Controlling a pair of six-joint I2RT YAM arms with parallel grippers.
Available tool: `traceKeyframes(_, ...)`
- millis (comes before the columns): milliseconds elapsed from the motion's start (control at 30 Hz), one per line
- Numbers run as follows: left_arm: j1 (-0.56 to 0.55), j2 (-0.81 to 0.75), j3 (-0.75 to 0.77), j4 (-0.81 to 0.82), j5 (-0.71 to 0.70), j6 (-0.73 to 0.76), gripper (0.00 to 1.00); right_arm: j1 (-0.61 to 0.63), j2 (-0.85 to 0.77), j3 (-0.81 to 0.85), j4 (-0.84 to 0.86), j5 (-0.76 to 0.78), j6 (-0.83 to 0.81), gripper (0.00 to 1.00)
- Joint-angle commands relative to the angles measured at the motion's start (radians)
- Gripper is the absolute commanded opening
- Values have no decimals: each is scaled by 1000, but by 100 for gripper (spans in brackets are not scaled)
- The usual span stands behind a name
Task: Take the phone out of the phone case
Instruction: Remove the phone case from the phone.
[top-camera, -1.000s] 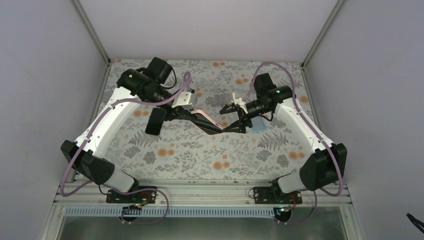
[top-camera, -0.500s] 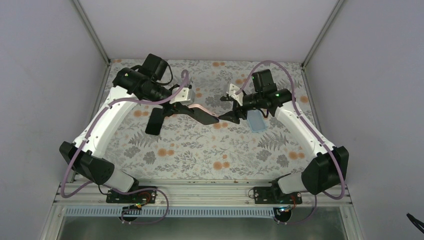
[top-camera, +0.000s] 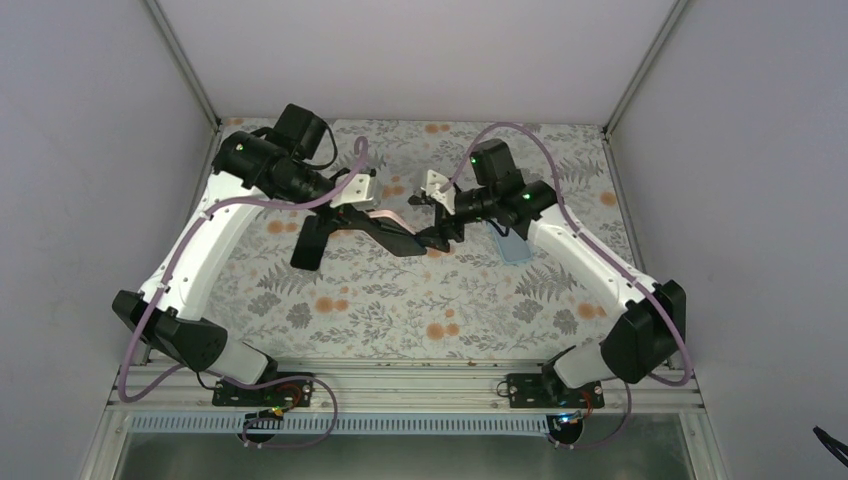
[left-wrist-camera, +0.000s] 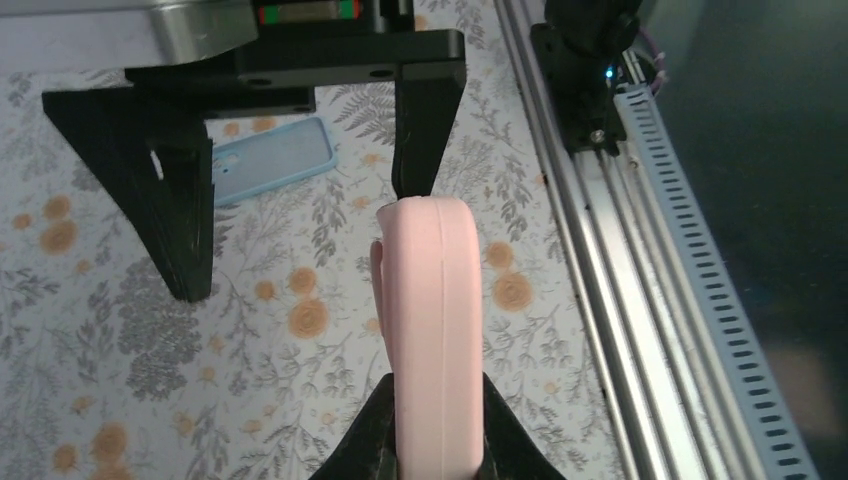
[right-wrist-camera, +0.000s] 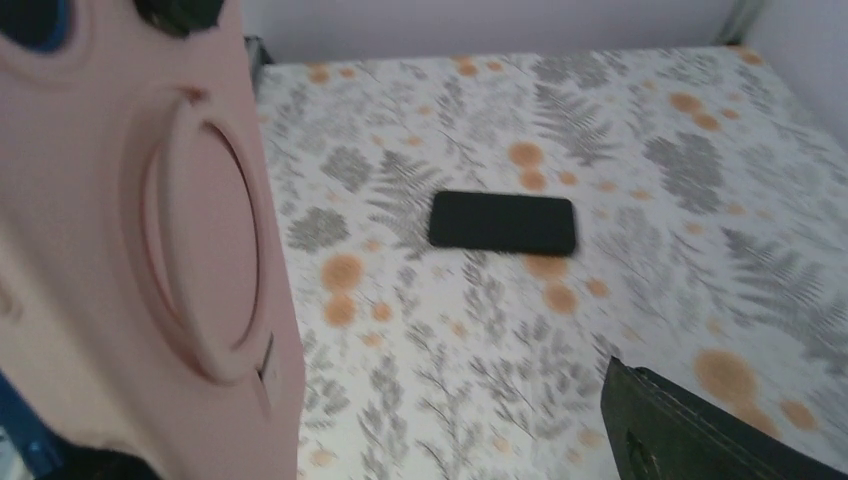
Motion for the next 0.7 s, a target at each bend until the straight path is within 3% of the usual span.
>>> traceKeyframes(0, -2, 8, 57, 46, 293, 23, 2, 99, 68, 123, 144, -242, 123, 90)
traceKeyframes(167, 57, 57, 102, 49, 275, 28, 2, 171, 192, 238, 49, -561, 178, 90)
traceKeyframes(233, 62, 79, 99, 82, 190, -11, 2, 205, 257, 304, -11, -642, 164, 81)
traceKeyframes(300, 58, 79, 62, 151, 81, -52, 2, 232, 282, 336, -25, -640, 168, 56)
traceKeyframes(367, 57, 57, 27, 190, 7, -56, 6, 233, 270, 331, 16, -592, 202, 15)
traceKeyframes(400, 58, 40, 21, 206, -12, -56, 12, 221, 263, 329, 19, -576, 201, 5)
traceKeyframes(433, 58, 25, 24, 207, -22, -50, 25, 203, 257, 322, 24, -574, 207, 4)
traceKeyframes(567, 58, -1, 103, 165, -104, -44, 97, 95, 213, 286, 53, -576, 240, 3)
traceKeyframes(667, 60, -6, 195, 109, -238, -48, 100, -36, 181, 204, 159, -569, 328, 3)
